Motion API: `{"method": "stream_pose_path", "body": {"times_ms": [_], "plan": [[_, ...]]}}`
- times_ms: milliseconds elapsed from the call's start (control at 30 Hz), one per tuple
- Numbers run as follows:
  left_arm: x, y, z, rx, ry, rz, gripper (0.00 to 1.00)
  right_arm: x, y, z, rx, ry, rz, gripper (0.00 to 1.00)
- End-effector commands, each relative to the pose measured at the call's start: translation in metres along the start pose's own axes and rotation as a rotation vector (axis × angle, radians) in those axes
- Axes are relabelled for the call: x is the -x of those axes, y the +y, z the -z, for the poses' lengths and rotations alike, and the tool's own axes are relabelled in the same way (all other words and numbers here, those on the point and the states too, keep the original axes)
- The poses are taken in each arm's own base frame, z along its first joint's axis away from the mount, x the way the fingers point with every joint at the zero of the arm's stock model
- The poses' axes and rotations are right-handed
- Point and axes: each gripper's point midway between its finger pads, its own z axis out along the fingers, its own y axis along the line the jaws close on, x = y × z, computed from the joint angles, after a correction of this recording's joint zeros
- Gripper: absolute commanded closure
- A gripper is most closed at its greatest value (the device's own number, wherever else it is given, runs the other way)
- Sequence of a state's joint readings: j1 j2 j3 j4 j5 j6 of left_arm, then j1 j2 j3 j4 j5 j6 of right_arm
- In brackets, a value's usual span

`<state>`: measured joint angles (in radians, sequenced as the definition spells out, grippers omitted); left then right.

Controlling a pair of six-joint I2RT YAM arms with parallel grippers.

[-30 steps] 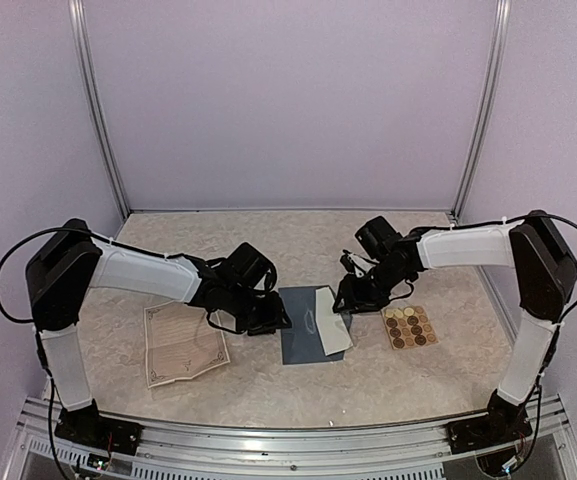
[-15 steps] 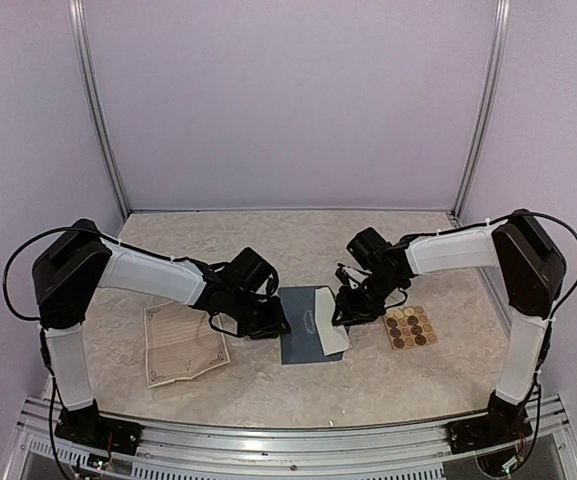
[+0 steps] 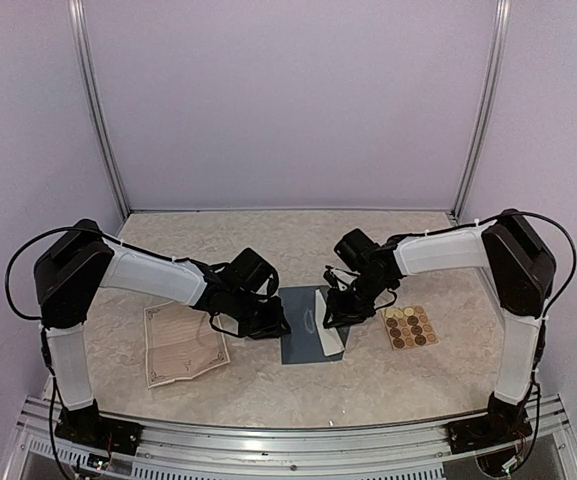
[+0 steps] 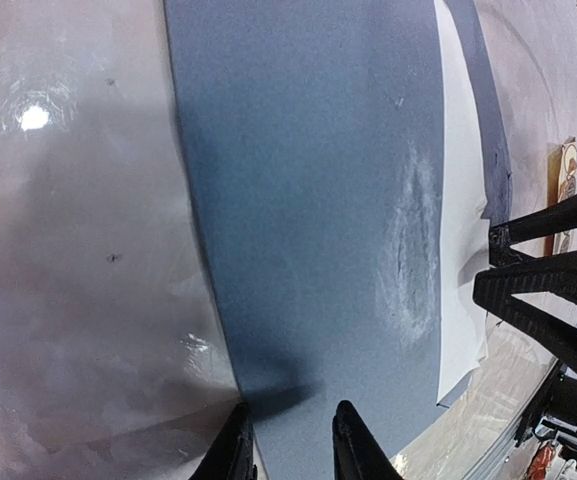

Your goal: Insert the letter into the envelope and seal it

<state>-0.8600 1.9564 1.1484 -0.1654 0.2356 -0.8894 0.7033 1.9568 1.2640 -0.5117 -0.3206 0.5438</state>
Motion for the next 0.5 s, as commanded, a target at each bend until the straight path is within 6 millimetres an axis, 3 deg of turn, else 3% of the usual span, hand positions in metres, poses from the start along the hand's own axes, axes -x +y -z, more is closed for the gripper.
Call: {"method": "stream_pose_path", "body": {"times_ms": [0,467], "plan": [[-0.016,0.011,-0.013,0.031,0.047,-0.002,0.75,-0.006,0.008,-0.010,-0.002,0.044,0.008,0.72],[-0.018,-0.002,-0.014,0.008,0.051,-0.025,0.75,-0.005,0.029,-0.019,0.055,0.072,0.022,0.72]]}}
